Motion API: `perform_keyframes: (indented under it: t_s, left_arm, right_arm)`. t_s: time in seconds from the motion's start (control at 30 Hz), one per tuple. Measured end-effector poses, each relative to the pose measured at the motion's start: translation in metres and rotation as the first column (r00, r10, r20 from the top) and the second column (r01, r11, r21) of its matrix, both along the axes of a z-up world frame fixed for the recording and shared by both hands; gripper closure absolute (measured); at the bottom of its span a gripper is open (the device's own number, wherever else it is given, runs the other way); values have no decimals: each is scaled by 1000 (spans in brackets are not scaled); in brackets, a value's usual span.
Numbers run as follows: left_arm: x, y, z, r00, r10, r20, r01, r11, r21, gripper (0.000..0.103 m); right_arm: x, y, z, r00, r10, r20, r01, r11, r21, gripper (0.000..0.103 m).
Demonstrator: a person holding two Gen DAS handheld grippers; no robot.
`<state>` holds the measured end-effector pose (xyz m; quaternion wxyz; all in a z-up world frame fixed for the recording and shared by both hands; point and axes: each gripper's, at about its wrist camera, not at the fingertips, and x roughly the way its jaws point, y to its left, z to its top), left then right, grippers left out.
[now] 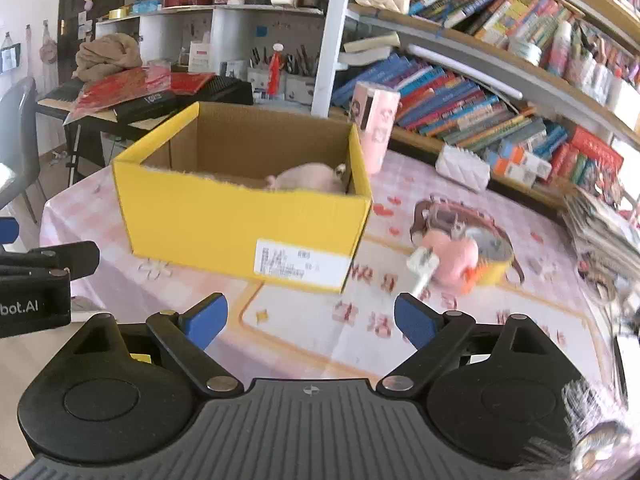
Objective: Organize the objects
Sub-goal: 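Raise both grippers out of the box and back over the table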
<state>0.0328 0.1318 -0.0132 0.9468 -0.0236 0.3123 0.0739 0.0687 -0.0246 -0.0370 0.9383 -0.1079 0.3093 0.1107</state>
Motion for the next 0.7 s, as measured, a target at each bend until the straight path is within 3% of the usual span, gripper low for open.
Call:
perform_keyframes:
  t_s: [0.43, 0.7]
  left_arm:
    - [-28, -26, -13, 992, -119, -43, 119, 993, -12, 17]
    - [-28, -54, -16, 972, -228, -54, 227, 974, -15, 17]
  right_arm:
    - [-50, -31, -14, 992, -113, -52, 113, 994, -6, 10]
    - [-64, -66, -17, 966, -246, -81, 247, 969, 2, 10]
